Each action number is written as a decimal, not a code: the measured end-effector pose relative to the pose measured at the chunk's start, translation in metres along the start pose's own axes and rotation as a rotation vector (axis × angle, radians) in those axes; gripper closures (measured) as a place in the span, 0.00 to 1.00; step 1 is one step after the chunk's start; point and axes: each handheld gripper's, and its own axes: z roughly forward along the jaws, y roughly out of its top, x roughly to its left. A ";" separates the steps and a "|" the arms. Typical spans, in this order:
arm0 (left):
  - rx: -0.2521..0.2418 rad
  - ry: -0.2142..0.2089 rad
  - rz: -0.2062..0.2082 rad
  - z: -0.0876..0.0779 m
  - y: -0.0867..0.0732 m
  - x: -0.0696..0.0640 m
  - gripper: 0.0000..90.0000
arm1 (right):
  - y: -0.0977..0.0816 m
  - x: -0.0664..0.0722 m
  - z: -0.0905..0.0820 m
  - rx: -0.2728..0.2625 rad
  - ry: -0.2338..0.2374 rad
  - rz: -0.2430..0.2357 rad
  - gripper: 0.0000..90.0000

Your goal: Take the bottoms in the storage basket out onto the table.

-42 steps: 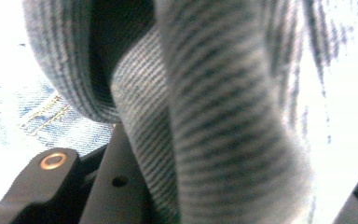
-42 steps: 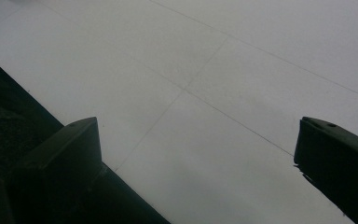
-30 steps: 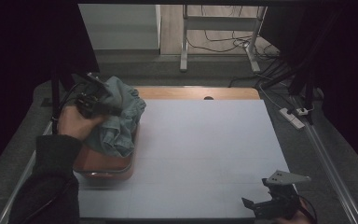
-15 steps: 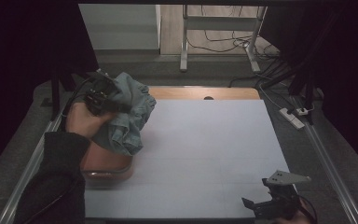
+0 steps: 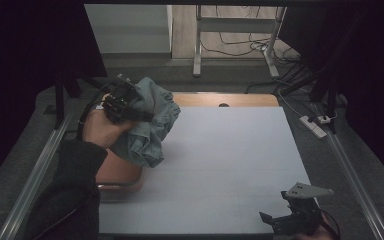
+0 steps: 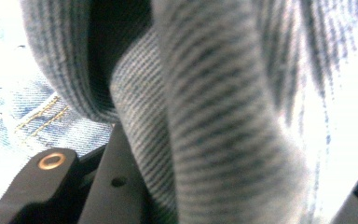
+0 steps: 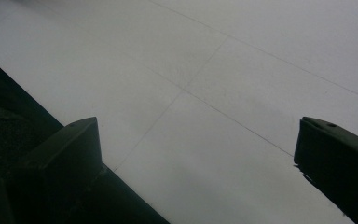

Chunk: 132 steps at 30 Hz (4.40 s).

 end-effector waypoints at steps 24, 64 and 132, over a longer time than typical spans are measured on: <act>0.022 -0.056 0.086 0.037 0.026 -0.036 0.76 | 0.000 0.000 0.000 0.000 0.000 -0.003 0.01; 0.063 -0.110 0.183 0.117 0.045 -0.092 0.76 | -0.001 0.001 0.000 0.003 0.002 -0.013 0.01; 0.074 -0.072 0.225 0.225 -0.009 -0.092 0.20 | -0.001 0.002 0.001 0.014 0.012 -0.027 0.01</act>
